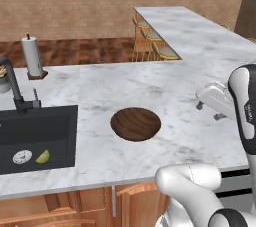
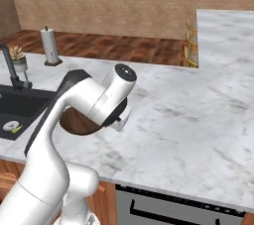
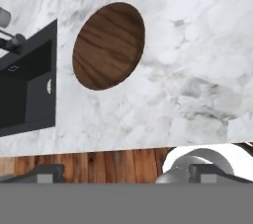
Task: Clear the mugs and bowl far away from the sink.
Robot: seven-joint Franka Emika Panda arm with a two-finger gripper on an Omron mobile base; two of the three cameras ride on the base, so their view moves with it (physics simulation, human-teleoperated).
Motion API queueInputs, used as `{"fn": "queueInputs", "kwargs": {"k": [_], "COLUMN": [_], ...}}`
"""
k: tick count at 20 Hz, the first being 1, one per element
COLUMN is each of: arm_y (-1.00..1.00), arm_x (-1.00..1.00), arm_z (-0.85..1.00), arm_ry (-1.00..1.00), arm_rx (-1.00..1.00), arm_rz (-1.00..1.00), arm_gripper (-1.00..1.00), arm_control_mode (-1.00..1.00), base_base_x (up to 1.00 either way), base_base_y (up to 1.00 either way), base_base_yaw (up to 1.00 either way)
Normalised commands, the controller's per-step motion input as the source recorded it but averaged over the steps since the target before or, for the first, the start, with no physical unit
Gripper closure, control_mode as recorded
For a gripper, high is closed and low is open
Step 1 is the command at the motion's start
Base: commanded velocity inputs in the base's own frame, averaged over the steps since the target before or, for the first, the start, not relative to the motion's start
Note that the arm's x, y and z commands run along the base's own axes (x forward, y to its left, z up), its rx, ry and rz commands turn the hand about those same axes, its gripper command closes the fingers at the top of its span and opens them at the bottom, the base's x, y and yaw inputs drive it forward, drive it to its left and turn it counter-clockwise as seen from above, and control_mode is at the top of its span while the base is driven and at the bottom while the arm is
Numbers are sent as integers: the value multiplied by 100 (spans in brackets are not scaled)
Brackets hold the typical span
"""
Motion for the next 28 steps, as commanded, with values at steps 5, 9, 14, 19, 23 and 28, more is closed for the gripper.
{"fn": "queueInputs", "kwargs": {"k": [5, 9, 14, 19, 23, 28], "arm_y": [0, 0, 1, 10, 14, 14], "arm_x": [40, 37, 35, 35, 28, 23], "arm_z": [-42, -30, -27, -24, -16, -12], "arm_ry": [0, 0, 0, 0, 0, 0], "arm_rx": [2, 4, 1, 0, 0, 0], "arm_rz": [0, 0, 0, 0, 0, 0], "arm_gripper": [-100, -100, -100, -100, -100, -100], "arm_control_mode": [-100, -100, -100, -100, -100, -100], "base_base_x": [0, 0, 0, 0, 0, 0], "base_base_y": [0, 0, 0, 0, 0, 0], "base_base_yaw": [0, 0, 0, 0, 0, 0]}}
